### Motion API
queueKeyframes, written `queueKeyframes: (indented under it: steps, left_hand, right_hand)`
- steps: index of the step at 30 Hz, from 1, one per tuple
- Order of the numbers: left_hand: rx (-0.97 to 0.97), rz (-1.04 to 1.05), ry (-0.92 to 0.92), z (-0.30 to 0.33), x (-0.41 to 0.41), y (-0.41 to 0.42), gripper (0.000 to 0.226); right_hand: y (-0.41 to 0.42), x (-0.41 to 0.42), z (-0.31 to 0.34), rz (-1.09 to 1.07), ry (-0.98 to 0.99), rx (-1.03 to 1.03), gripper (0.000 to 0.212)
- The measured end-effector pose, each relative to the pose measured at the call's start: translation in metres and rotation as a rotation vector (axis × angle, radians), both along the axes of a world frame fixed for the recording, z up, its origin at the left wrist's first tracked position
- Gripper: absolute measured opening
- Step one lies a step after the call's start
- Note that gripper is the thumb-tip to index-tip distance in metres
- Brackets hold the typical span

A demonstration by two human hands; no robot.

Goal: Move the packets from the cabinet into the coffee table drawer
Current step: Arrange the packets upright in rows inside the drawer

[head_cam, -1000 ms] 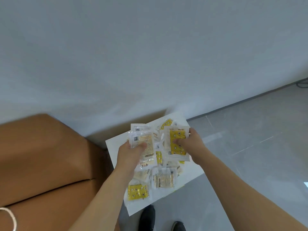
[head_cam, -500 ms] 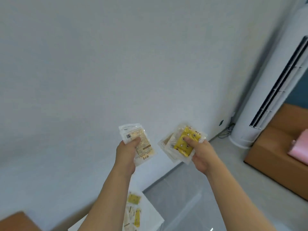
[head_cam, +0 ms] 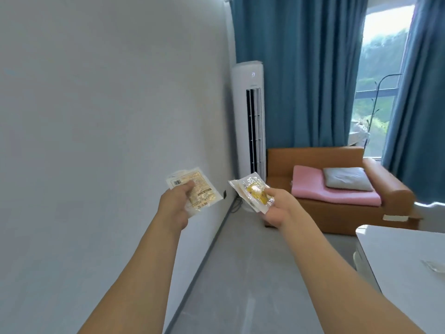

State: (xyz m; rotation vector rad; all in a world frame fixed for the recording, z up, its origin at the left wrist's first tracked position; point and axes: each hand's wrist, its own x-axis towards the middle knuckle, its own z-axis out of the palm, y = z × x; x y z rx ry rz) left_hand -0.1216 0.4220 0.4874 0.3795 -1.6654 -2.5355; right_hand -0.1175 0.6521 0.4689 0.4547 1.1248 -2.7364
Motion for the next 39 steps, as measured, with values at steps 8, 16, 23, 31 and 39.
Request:
queueKeyframes:
  steps: [8, 16, 23, 31, 39]
  left_hand:
    - [-0.075, -0.081, 0.054, 0.016, 0.020, 0.192, 0.026]
    - [-0.098, -0.112, 0.021, 0.009, 0.041, 0.319, 0.007]
    - [-0.072, -0.127, -0.017, 0.011, 0.082, 0.420, 0.007]
    - [-0.062, -0.052, -0.015, 0.003, 0.130, 0.556, 0.007]
    - [0.001, -0.139, -0.053, -0.004, 0.137, 0.670, 0.010]
  right_hand:
    - [0.187, 0.047, 0.016, -0.032, 0.039, 0.125, 0.036]
    - [0.307, 0.080, 0.006, -0.137, 0.006, -0.083, 0.033]
    - [0.410, 0.113, -0.002, -0.140, -0.023, -0.137, 0.031]
    - [0.558, 0.154, -0.004, -0.120, -0.023, -0.106, 0.004]
    - [0.660, 0.168, -0.014, -0.101, -0.044, -0.204, 0.007]
